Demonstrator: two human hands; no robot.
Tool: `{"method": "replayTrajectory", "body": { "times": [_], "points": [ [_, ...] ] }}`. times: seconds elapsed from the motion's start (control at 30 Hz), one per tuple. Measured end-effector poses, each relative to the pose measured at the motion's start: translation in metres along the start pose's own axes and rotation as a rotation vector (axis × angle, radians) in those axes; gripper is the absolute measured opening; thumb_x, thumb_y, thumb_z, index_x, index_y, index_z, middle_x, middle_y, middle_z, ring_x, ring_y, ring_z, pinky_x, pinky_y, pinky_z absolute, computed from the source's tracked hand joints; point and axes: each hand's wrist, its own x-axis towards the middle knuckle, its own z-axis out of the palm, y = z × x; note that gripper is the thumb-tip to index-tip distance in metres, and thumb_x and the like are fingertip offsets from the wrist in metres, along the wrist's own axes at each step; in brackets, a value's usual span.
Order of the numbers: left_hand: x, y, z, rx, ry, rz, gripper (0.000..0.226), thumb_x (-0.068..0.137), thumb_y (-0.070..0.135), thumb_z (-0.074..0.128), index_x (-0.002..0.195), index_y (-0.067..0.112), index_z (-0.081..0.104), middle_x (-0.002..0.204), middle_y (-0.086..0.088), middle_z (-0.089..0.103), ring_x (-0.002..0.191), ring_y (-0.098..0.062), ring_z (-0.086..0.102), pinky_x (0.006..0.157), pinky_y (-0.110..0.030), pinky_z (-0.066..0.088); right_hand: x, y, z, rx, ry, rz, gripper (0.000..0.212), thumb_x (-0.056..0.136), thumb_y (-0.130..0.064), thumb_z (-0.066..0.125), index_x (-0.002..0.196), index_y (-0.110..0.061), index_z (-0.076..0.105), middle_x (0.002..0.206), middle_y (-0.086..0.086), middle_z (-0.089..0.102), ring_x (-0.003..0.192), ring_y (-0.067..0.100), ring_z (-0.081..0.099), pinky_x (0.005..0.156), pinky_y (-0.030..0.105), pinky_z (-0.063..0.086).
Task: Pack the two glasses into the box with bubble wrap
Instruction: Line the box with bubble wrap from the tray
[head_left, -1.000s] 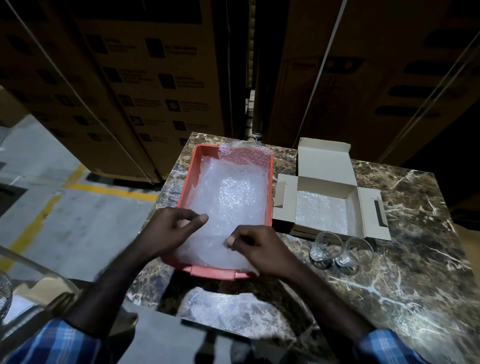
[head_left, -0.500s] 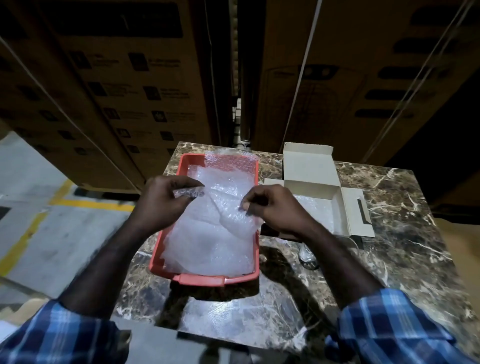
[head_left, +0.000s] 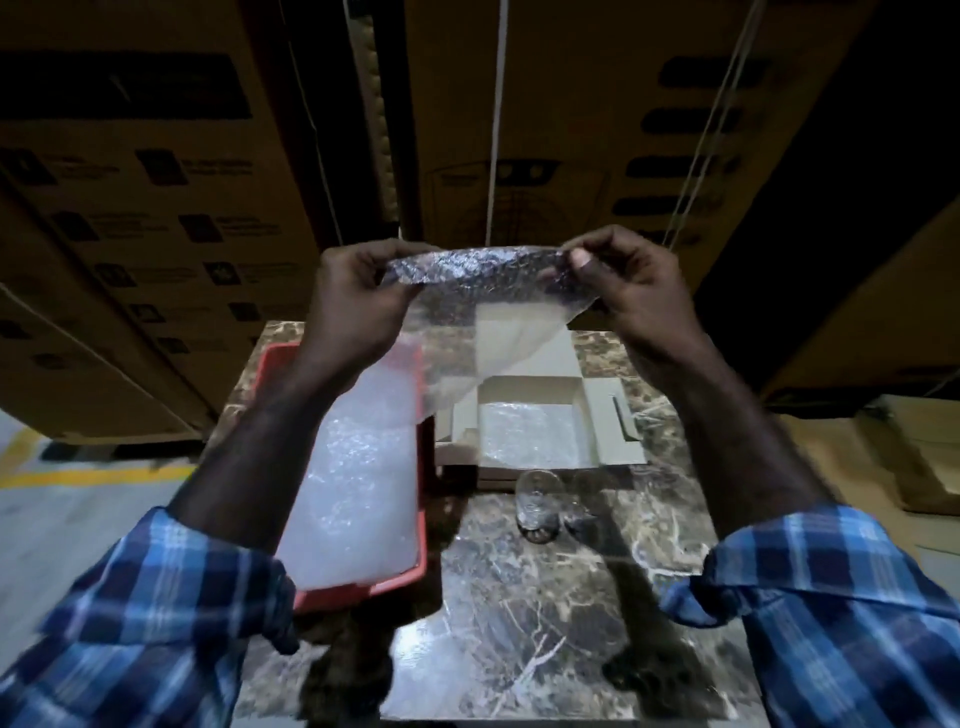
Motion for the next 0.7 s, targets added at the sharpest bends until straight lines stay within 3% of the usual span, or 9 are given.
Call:
{"method": "replayTrajectory", "body": {
  "times": [0.1,0.27,0.37,0.5,0.6,0.7],
  "points": [
    [0.000,0.021,0.039,-0.078,-0.022,0.079,0.025,0.091,0.007,0.070,0.095,0.032,0.074,0.091,0.021,0.075,0.093,-0.005,0.071,0.080,-0.020,0.052,-0.009,-0.010,-0.044,0.038,0.068,-0.093,0.007,0.093,-0.023,0.067,0.092,-0.023,0.073,0.102,0.026,0.070,0.100,0.044,0.067,0.093,0.055,0.054],
    [-0.014,0.047,0.111,-0.157,-0.065,0.125,0.015,0.093,0.012,0.069,0.103,0.022,0.074,0.093,0.016,0.074,0.091,-0.003,0.069,0.081,-0.019,0.050,-0.032,-0.007,-0.118,0.018,0.142,-0.151,0.009,0.095,-0.018,0.064,0.095,-0.020,0.073,0.103,0.028,0.069,0.101,0.045,0.066,0.095,0.056,0.053],
    [-0.026,0.051,0.156,-0.156,-0.136,0.062,0.020,0.093,0.012,0.069,0.094,0.031,0.074,0.084,0.024,0.073,0.084,0.004,0.067,0.076,-0.015,0.048,-0.049,0.004,-0.159,-0.049,0.163,-0.123,0.010,0.097,-0.016,0.062,0.096,-0.019,0.071,0.098,0.016,0.070,0.099,0.033,0.068,0.091,0.044,0.054],
    [-0.045,0.048,0.209,-0.131,-0.196,-0.021,0.015,0.092,0.013,0.071,0.095,0.027,0.076,0.091,0.013,0.076,0.090,-0.006,0.070,0.078,-0.022,0.053,-0.077,0.019,-0.204,-0.169,0.128,-0.034,0.012,0.101,-0.010,0.057,0.103,-0.007,0.068,0.097,0.005,0.070,0.094,0.012,0.068,0.084,0.023,0.052],
    [-0.066,0.042,0.237,-0.090,-0.237,-0.079,0.012,0.090,0.019,0.073,0.101,0.017,0.078,0.098,0.003,0.077,0.098,-0.011,0.071,0.087,-0.032,0.056,-0.102,0.030,-0.233,-0.204,0.119,0.005,0.014,0.101,-0.012,0.057,0.105,-0.005,0.069,0.103,0.009,0.072,0.099,0.017,0.069,0.084,0.022,0.052],
    [-0.095,0.034,0.256,-0.033,-0.286,-0.130,0.018,0.088,0.018,0.075,0.106,0.019,0.077,0.100,0.007,0.076,0.097,-0.003,0.070,0.085,-0.023,0.055,-0.130,0.045,-0.256,-0.236,0.105,0.063,0.015,0.099,-0.011,0.059,0.104,-0.002,0.070,0.102,0.009,0.073,0.097,0.015,0.069,0.080,0.020,0.052]
  ]
}}
